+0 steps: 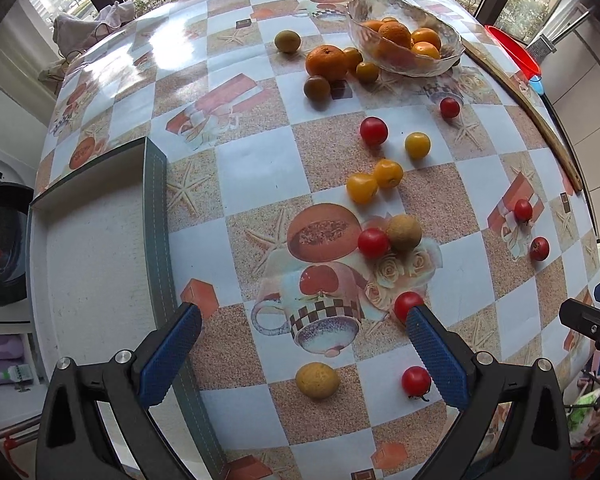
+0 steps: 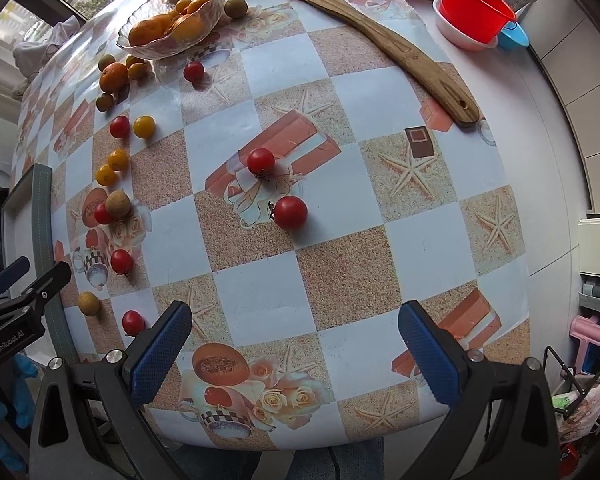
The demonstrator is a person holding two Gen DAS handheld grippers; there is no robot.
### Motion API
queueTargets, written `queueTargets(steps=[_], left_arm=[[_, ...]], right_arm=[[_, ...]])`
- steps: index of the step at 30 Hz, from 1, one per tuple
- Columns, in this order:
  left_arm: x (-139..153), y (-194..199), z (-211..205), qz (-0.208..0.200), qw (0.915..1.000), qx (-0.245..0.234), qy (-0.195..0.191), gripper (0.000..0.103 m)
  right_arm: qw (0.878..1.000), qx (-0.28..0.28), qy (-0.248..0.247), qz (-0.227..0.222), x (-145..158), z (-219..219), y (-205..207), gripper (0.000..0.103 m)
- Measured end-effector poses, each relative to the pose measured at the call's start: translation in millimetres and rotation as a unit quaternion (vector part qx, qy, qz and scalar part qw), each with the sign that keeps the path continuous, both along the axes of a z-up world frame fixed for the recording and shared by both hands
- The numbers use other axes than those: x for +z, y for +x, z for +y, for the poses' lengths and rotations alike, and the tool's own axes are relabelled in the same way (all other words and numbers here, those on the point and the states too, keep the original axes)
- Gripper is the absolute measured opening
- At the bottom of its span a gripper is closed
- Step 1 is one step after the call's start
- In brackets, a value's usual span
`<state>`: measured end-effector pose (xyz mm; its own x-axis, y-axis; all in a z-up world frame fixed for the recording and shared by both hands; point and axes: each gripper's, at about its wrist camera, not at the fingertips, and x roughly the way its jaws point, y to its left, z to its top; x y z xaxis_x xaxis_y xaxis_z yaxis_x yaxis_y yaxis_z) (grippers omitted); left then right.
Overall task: Organize fruits
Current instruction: 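Grasp a red cherry tomato with the left tool while the right tool grasps another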
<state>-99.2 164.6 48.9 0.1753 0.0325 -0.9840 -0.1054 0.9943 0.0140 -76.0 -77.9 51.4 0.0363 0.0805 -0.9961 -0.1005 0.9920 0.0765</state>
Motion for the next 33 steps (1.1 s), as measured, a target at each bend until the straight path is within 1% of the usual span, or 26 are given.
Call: queueTargets(steps=[5,6,7,8,9,11,13,14,17,18,19,22,23,25,26,27,29,30,32,33], left_arm=[[-13,14,-6,-0.013,0.9996,-0.024,0.004,0.103],[-16,16,-6,-0.016,0.9995,-0.029,0.005,0.1],[-19,17,-6,-0.015,0.9993,-0.032,0.007,0.095],[-23,19,-5,-0.01,0.9993,-0.036,0.005,0.086],[-28,21,-3,-0.003,0.9993,-0.037,0.003,0.086],[-34,22,-2,-0.003,0.9993,-0.037,0.001,0.086],[-36,23,-1,-0.007,0.9992,-0.039,-0.002,0.086],[-37,24,-1,-0.011,0.9991,-0.041,-0.003,0.086],[-39,28,-7,-0.018,0.9985,-0.052,-0.004,0.085],[-40,29,-10,-0.019,0.9982,-0.057,-0.004,0.077],[-41,31,-13,-0.016,0.9979,-0.063,-0.003,0.073],[-40,36,-15,-0.022,0.9978,-0.062,-0.005,0.072],[-40,37,-15,-0.024,0.9978,-0.061,-0.009,0.069],[-38,34,-19,-0.029,0.9977,-0.061,-0.013,0.061],[-36,35,-20,-0.032,0.9974,-0.063,-0.014,0.051],[-35,35,-21,-0.034,0.9972,-0.065,-0.015,0.038],[-32,35,-28,-0.034,0.997,-0.067,-0.017,0.026],[-31,36,-27,-0.033,0.9972,-0.065,-0.019,0.023],[-29,35,-20,-0.027,0.9973,-0.053,-0.043,0.023],[-28,34,-17,-0.025,0.9972,-0.045,-0.054,0.023]], right_arm=[[1.0,-0.002,-0.006,-0.003,-14,1,13,0.103],[1.0,-0.001,-0.006,-0.005,-16,1,16,0.103],[1.0,0.001,-0.007,-0.006,-18,3,18,0.103],[1.0,0.002,-0.007,-0.007,-20,4,20,0.103],[1.0,0.005,-0.007,-0.008,-23,5,21,0.102],[1.0,0.011,-0.009,-0.009,-28,8,24,0.101],[1.0,0.019,-0.011,-0.012,-33,11,26,0.098],[1.0,0.022,-0.012,-0.013,-35,13,28,0.094],[1.0,0.025,-0.013,-0.011,-43,15,30,0.088],[1.0,0.025,-0.014,-0.01,-46,14,31,0.082],[1.0,0.024,-0.014,-0.008,-48,19,35,0.08],[0.999,0.029,-0.017,-0.019,-47,21,36,0.076],[0.999,0.032,-0.019,-0.021,-47,23,37,0.074],[0.999,0.038,-0.025,-0.024,-47,24,37,0.068],[0.998,0.042,-0.029,-0.027,-45,36,44,0.059],[0.998,0.047,-0.035,-0.031,-44,44,44,0.043],[0.998,0.051,-0.032,-0.033,-42,46,46,0.025],[0.998,0.047,-0.026,-0.031,-40,46,47,0.025],[0.999,0.036,-0.006,-0.026,-37,49,49,0.025],[0.999,0.026,0.009,-0.023,-35,42,47,0.025]])
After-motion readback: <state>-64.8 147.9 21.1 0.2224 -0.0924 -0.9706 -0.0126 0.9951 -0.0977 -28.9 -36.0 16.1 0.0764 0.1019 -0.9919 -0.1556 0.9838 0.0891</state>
